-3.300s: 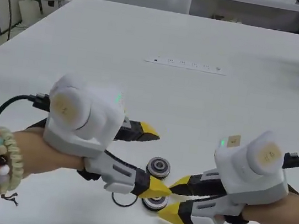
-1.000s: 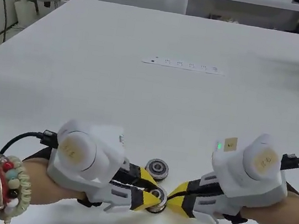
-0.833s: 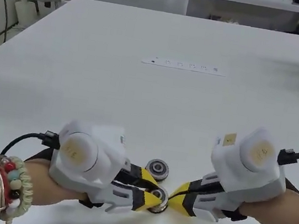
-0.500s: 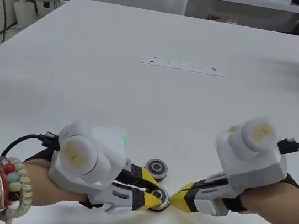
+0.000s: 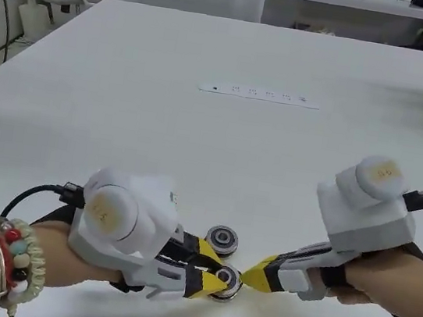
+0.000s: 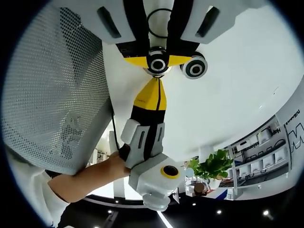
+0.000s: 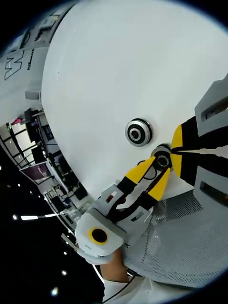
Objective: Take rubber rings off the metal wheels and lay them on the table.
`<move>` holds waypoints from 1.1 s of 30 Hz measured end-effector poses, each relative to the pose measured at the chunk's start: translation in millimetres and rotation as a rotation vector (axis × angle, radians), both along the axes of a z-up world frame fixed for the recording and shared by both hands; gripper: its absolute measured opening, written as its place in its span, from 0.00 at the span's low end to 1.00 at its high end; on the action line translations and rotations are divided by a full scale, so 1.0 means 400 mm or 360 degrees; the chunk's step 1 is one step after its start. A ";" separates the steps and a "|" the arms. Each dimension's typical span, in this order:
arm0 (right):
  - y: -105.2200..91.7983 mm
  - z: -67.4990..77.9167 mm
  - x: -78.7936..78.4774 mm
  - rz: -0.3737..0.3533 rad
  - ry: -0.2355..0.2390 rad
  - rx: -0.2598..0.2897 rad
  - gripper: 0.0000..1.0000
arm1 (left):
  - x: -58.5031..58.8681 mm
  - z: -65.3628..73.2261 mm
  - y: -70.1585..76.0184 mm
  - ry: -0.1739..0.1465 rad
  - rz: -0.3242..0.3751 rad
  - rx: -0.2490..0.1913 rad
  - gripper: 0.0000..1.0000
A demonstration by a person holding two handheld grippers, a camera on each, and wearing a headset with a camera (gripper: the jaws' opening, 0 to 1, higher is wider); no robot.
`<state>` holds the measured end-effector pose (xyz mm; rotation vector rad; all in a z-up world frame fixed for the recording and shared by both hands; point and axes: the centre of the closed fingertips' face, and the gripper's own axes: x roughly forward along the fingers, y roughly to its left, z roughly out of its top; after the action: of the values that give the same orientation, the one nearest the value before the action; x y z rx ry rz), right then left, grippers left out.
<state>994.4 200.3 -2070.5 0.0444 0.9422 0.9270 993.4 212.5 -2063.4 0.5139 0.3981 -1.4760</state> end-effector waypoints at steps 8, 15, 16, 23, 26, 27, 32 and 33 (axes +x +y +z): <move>0.013 0.012 -0.008 -0.0032 0.0054 0.0069 0.00 | -0.004 0.003 -0.003 -0.0063 -0.0055 0.0024 0.08; 0.019 0.015 -0.010 -0.0018 0.0044 0.0070 0.00 | -0.003 0.001 -0.004 -0.0046 -0.0040 0.0026 0.08; 0.019 0.017 -0.011 -0.0018 0.0045 0.0074 0.00 | -0.003 0.001 -0.004 -0.0041 -0.0037 0.0025 0.08; 0.030 0.025 -0.013 0.0008 0.0032 0.0107 0.00 | -0.004 0.001 -0.005 -0.0037 -0.0030 0.0025 0.08; 0.079 0.088 -0.023 0.0045 0.0056 0.0373 0.00 | -0.001 0.000 -0.006 -0.0019 -0.0005 0.0019 0.08; 0.077 0.089 -0.017 0.0036 0.0034 0.0358 0.00 | -0.002 0.000 -0.006 -0.0018 -0.0005 0.0020 0.08; 0.030 0.028 -0.008 0.0029 -0.0009 0.0126 0.00 | -0.001 0.001 -0.005 -0.0006 0.0018 0.0008 0.08; 0.022 0.022 -0.005 0.0021 -0.0013 0.0093 0.00 | -0.001 0.001 -0.005 -0.0003 0.0024 0.0002 0.08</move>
<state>992.3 208.9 -2061.7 0.0842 0.9084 0.9663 993.0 210.5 -2063.1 0.5124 0.4007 -1.4606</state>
